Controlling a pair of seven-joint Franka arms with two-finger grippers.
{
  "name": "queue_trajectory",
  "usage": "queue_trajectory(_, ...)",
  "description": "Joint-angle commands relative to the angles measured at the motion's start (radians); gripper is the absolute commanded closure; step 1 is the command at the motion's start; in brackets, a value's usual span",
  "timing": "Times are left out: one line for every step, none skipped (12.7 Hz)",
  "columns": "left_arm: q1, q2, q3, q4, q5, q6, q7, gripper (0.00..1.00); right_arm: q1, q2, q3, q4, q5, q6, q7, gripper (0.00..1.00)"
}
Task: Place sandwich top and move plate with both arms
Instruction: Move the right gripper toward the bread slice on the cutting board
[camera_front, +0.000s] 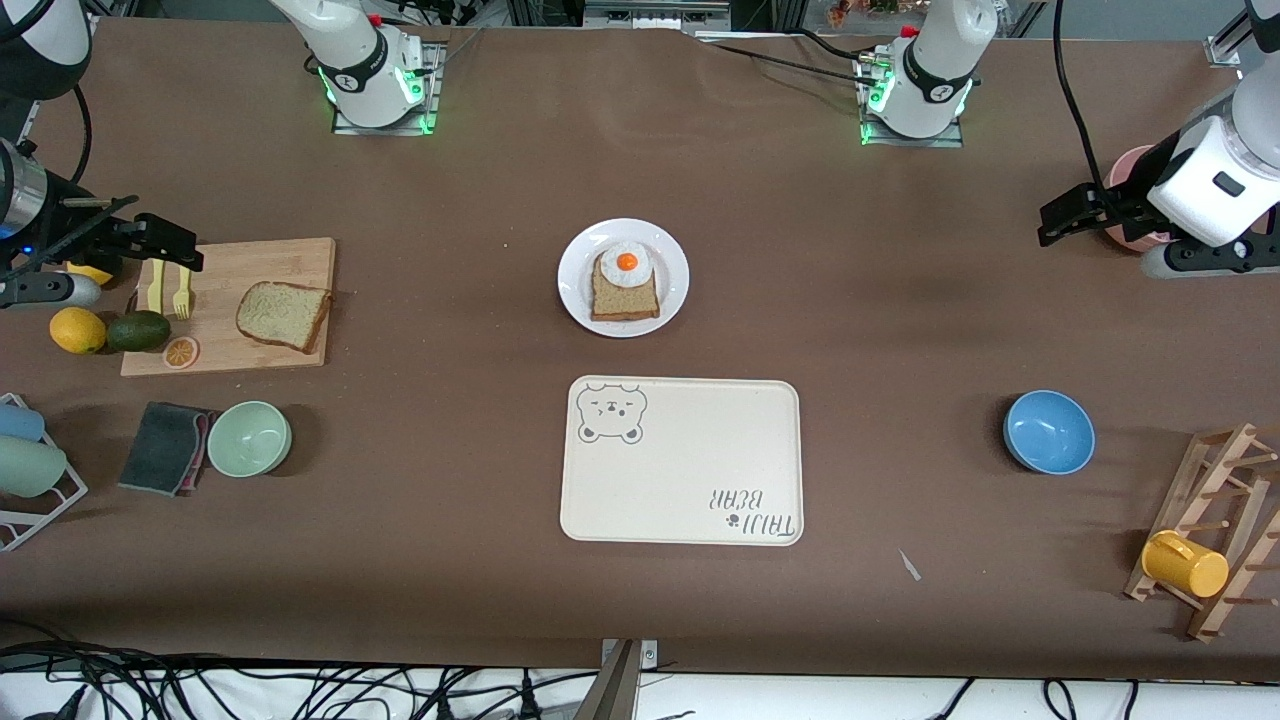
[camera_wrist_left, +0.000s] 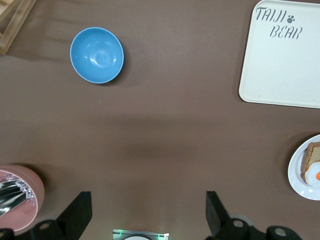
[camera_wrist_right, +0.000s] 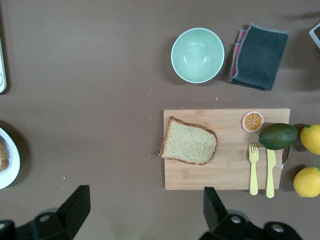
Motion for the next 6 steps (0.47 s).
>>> queue_trajectory(0.007, 0.008, 0.001, 0.023, -0.025, -0.019, 0.006, 0.0, -0.006, 0.01, 0.017, 0.025, -0.008, -0.022, 0.012, 0.01)
queue_trajectory(0.007, 0.008, 0.001, 0.021, -0.027, -0.019, 0.006, 0.0, -0.004, 0.012, 0.02, 0.025, -0.012, -0.024, 0.012, 0.01)
queue_trajectory(0.005, 0.008, 0.001, 0.023, -0.027, -0.019, 0.006, 0.0, -0.001, 0.012, 0.023, 0.017, -0.015, -0.024, 0.014, 0.01)
queue_trajectory(0.004, 0.008, -0.001, 0.024, -0.027, -0.017, 0.006, 0.0, 0.0, 0.019, 0.023, 0.007, -0.02, -0.024, 0.021, 0.01)
queue_trajectory(0.002, 0.007, -0.001, 0.024, -0.025, -0.017, 0.006, 0.0, -0.007, 0.056, 0.022, 0.001, -0.021, -0.019, 0.026, 0.01)
queue_trajectory(0.002, 0.008, -0.001, 0.024, -0.027, -0.017, 0.006, 0.0, -0.009, 0.083, 0.019, -0.003, -0.011, -0.012, 0.026, 0.01)
